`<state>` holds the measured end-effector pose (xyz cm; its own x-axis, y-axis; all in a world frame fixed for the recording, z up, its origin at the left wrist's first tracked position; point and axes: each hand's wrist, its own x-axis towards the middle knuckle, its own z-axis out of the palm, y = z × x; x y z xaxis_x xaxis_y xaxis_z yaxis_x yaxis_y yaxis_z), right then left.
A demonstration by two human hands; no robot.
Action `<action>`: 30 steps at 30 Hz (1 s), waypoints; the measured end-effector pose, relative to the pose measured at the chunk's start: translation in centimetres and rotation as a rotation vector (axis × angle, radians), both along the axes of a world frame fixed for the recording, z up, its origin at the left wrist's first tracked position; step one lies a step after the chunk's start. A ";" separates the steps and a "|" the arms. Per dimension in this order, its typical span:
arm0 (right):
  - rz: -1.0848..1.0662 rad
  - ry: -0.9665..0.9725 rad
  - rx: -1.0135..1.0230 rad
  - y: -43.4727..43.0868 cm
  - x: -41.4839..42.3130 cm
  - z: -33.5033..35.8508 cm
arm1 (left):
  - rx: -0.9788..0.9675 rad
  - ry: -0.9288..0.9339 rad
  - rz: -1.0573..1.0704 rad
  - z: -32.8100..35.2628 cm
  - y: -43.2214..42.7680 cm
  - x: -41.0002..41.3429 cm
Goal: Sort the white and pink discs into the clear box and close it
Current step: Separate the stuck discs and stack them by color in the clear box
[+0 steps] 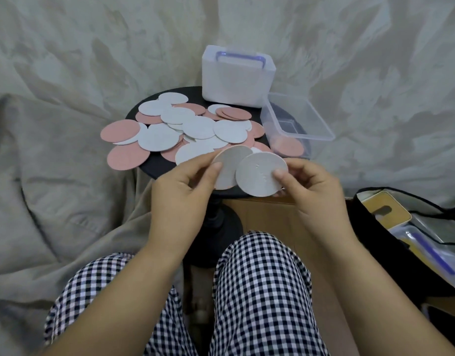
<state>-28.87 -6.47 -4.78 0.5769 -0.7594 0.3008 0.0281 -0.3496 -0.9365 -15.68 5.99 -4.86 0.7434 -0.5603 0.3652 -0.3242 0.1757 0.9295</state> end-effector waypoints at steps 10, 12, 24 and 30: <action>-0.047 -0.037 0.171 1.0 -1.0 -0.5 | 0.087 0.089 -0.359 -0.2 -1.1 -1.6; -0.033 -0.026 0.178 0.8 -1.4 -0.8 | 0.118 0.084 -0.369 -0.9 -1.3 -1.7; 0.259 0.207 0.331 -1.3 -5.1 -8.6 | 0.551 0.075 -0.458 -7.7 -1.8 -3.2; 0.275 0.419 0.530 -6.0 -4.7 -18.6 | 0.729 0.448 -0.245 -16.7 -6.1 -2.5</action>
<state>-33.60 -12.43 -23.42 0.7538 -0.5527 -0.3553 -0.3486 0.1220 -0.9293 -18.18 -0.12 -21.51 0.5596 -0.7020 -0.4405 0.0656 -0.4923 0.8680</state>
